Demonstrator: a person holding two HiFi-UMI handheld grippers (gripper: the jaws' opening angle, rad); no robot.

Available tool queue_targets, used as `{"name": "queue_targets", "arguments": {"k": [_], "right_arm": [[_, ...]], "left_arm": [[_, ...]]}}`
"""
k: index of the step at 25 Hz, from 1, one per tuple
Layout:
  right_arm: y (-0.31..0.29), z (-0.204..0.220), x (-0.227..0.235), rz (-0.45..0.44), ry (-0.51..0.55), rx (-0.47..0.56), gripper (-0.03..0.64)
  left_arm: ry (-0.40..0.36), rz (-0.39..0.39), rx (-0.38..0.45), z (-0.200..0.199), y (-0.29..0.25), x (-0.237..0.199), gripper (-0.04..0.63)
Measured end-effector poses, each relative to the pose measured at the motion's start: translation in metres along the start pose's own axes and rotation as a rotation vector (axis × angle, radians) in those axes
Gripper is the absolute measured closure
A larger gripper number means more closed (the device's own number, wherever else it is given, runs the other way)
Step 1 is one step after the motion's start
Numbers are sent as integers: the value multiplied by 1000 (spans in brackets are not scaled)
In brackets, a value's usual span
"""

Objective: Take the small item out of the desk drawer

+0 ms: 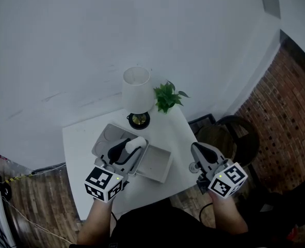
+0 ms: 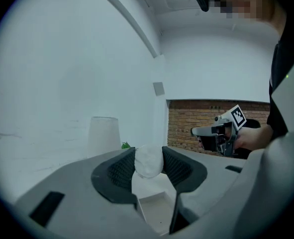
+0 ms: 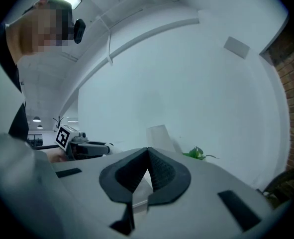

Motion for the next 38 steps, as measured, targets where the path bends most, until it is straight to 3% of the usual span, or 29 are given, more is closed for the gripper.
{"name": "queue_targets", "arguments": {"k": [9,20,25,31,38], "right_arm": [[4,-32,-7,53,55,93,620],[-3,-19,-27,26,99,81,620],[-7,-15,-23,35,85,79,620],[-8,-14,-24,45,146,83,620],[-4,-16,-14,72,122,99,620]], "left_arm": [[10,-11,97,-22,16,-12,420],[24,-56,85,-8,31,-25,420],[40,-62,75,-2,29,-29,420],[31,-79,78,-4,32,-31,420],[12,-70,81,-10,28,-29,420]]}}
Point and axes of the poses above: the fingertips, and each gripper's own axes: y backward along the fingers, x to its right, z out of its underside, the point moved 4 cm from there along y, backward along the fingers, and after that the axes turned 12 degrees about z, right-handed, at the moved point
